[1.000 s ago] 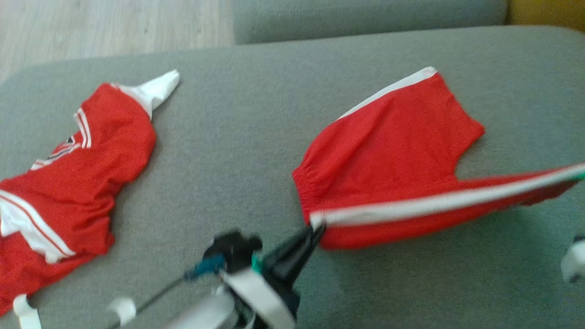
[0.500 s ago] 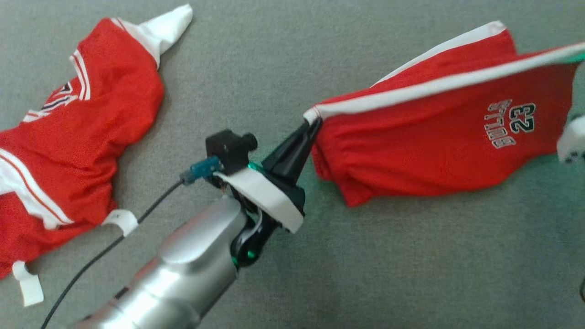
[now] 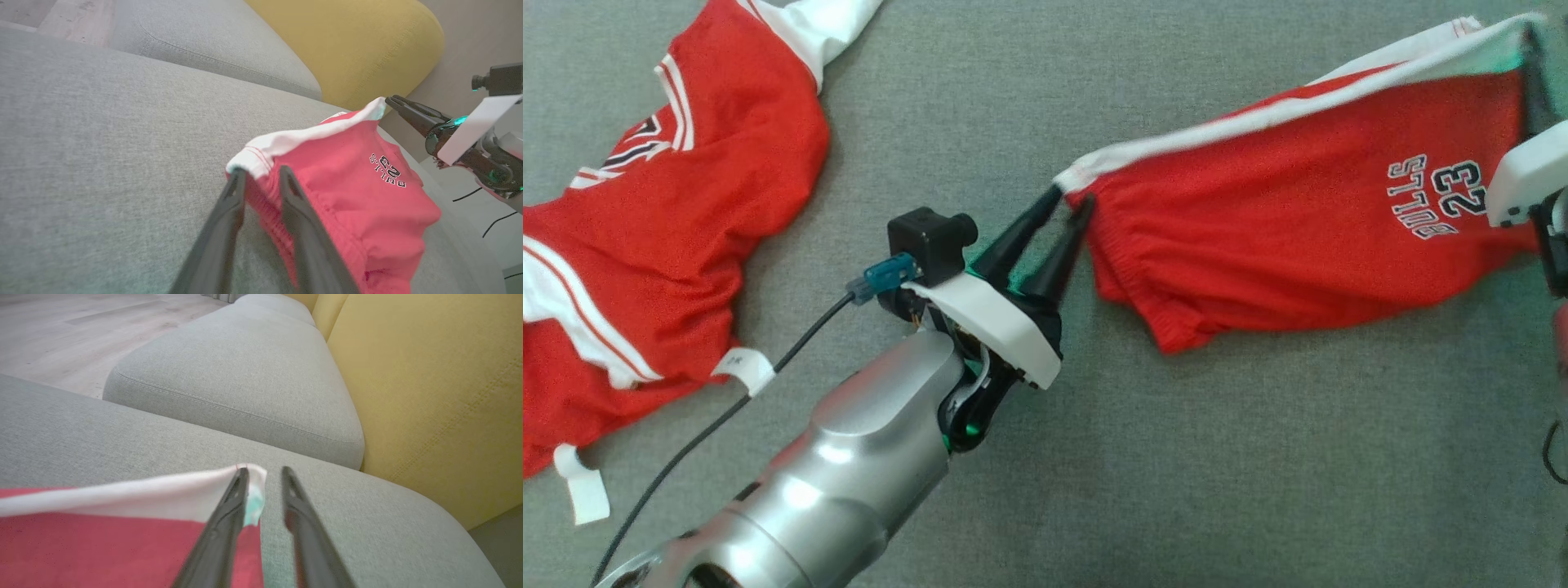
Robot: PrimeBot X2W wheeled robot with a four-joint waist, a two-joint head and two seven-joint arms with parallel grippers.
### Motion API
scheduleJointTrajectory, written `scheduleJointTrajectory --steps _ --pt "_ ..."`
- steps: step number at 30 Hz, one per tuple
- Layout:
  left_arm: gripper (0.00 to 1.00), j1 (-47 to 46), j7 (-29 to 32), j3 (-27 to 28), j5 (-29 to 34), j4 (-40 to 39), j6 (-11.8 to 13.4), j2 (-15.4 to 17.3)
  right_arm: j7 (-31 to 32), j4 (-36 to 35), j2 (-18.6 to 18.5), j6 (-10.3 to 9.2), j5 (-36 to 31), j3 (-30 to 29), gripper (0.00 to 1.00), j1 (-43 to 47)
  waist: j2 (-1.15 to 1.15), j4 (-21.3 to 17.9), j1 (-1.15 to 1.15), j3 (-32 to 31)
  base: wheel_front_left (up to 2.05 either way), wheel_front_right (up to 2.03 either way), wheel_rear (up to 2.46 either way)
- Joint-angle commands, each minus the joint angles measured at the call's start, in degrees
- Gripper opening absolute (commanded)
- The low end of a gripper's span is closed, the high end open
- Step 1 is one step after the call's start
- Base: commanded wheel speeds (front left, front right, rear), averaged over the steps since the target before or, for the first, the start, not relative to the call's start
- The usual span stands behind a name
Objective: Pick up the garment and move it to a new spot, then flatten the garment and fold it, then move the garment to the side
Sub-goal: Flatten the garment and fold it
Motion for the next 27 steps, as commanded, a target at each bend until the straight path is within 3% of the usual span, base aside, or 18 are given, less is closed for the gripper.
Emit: scheduleJointTrajectory --steps 1,5,11,20,23,27 --pt "1.00 -2.10 -0.97 0.91 -0.48 -0.47 0.09 0.20 -1.29 -0.53 -0.64 -0.04 -0.21 0.60 1.00 -1.42 0.00 0.25 0.00 -0.53 0.00 0.00 0.00" --pt "1.00 -1.98 -1.54 1.77 2.10 1.93 0.46 -0.23 -4.26 2.07 0.66 -0.04 3.90 -0.91 1.00 -0.05 0.00 0.64 0.00 -2.00 0.00 0.00 0.00" --pt "1.00 3.77 -1.61 12.16 13.97 -4.83 7.35 -0.55 -3.89 2.49 0.75 -0.04 12.76 -3.10 1.00 5.25 0.00 1.34 0.00 -3.69 0.00 0.00 0.00" --pt "1.00 19.61 -1.62 24.88 33.21 -22.27 19.42 -1.73 -0.07 5.67 -1.08 -0.04 21.90 -7.82 1.00 8.85 0.00 4.57 0.00 -5.19 0.00 0.00 0.00" --pt "1.00 24.44 -1.63 26.74 38.03 -27.04 21.99 -2.16 1.52 7.72 -1.49 -0.04 23.08 -8.97 1.00 8.76 0.00 5.70 0.00 -5.56 0.00 0.00 0.00" --pt "1.00 29.25 -1.63 27.41 41.43 -31.19 23.33 -2.66 4.00 11.02 -1.91 -0.04 24.44 -10.64 1.00 8.28 0.00 7.14 0.00 -6.07 0.00 0.00 0.00"
